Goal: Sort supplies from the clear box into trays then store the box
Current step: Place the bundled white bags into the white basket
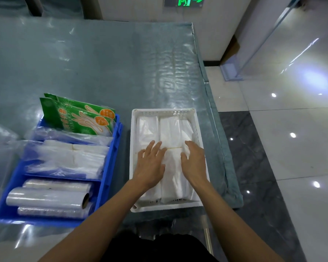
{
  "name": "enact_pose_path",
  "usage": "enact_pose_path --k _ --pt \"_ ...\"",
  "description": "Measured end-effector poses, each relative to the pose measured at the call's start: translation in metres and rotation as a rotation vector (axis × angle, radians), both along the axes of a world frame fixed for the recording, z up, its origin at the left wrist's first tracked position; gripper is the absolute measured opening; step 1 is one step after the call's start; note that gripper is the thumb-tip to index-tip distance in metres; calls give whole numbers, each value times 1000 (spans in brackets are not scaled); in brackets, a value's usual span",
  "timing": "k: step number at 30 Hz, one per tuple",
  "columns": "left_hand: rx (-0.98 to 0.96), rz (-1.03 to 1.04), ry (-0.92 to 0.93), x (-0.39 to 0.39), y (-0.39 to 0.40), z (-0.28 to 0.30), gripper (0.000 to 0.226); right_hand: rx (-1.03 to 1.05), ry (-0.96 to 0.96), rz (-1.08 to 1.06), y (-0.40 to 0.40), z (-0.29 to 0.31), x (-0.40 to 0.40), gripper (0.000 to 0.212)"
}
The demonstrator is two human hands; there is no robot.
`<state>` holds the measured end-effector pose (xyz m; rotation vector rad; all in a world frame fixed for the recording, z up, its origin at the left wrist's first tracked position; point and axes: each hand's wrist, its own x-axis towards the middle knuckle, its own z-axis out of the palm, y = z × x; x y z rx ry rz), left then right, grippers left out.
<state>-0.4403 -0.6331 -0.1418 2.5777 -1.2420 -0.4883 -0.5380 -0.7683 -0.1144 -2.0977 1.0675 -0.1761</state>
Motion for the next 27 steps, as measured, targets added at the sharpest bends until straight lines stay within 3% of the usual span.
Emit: enact_pose_path --k 6,14,19,27 --pt "-35 -326 -42 9 -10 -5 51 131 89 -77 6 0 -13 49" --pt "-31 -396 -28 21 -4 -11 52 150 159 -165 -2 3 8 41" --pt "-41 -406 -23 21 2 -12 56 125 179 -187 -2 2 11 13" --pt "-31 -434 -54 22 -4 -10 59 58 45 -278 -3 31 -5 31"
